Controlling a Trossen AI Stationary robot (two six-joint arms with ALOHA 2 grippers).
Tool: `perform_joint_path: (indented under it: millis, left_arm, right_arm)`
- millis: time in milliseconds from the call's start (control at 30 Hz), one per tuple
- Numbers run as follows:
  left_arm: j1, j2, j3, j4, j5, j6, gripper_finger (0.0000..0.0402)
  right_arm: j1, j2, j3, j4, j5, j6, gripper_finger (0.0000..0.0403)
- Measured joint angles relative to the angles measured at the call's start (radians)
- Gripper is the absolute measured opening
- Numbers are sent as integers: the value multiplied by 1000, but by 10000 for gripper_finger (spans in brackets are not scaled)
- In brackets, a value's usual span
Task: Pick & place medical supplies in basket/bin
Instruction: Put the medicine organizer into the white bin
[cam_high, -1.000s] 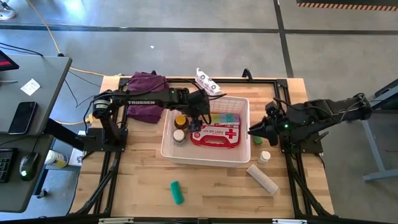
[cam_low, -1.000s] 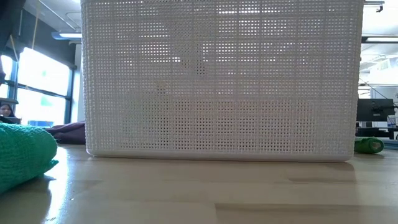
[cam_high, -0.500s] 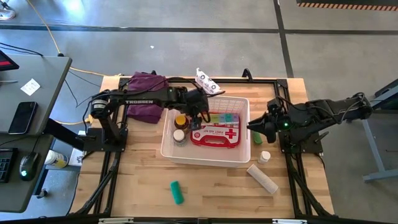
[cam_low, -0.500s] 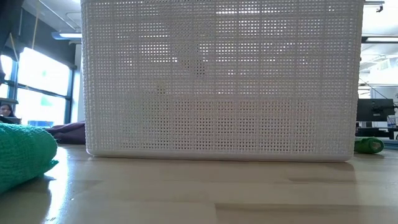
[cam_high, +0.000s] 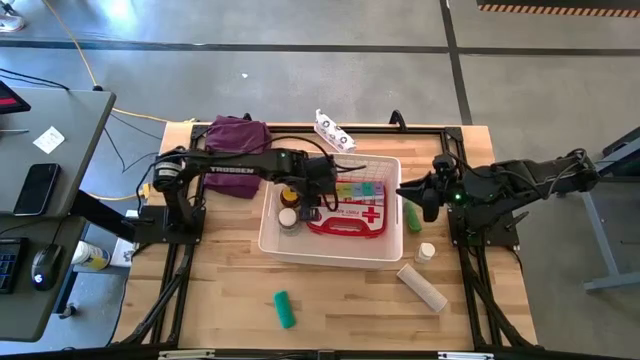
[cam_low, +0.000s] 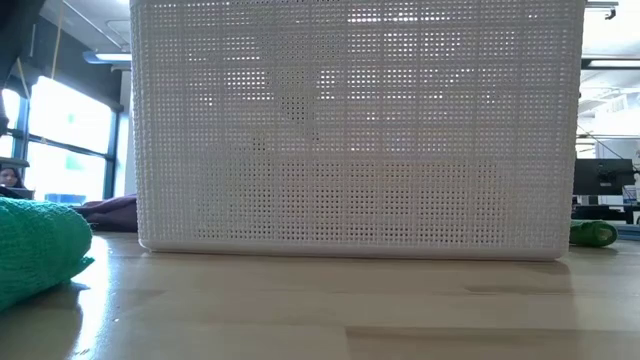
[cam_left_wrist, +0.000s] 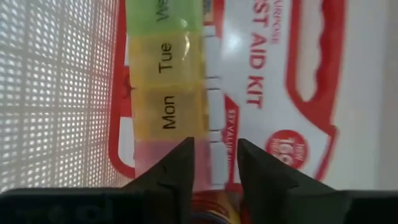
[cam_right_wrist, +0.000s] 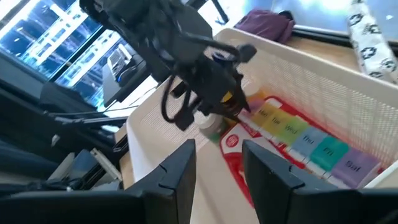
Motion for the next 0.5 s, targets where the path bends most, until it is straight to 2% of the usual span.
perform_joint_path:
  millis: [133, 267, 500]
  left_arm:
    - [0, 38, 2, 22, -5, 0, 122]
    - [0, 55, 5, 38, -13, 0, 94]
    - [0, 58, 1, 108, -104, 6, 53]
  right_arm:
    - [0, 12, 0, 1, 39, 9, 122]
    - [0, 33, 0, 1, 35, 27, 122]
    - [0, 79, 0, 8, 12, 30, 122]
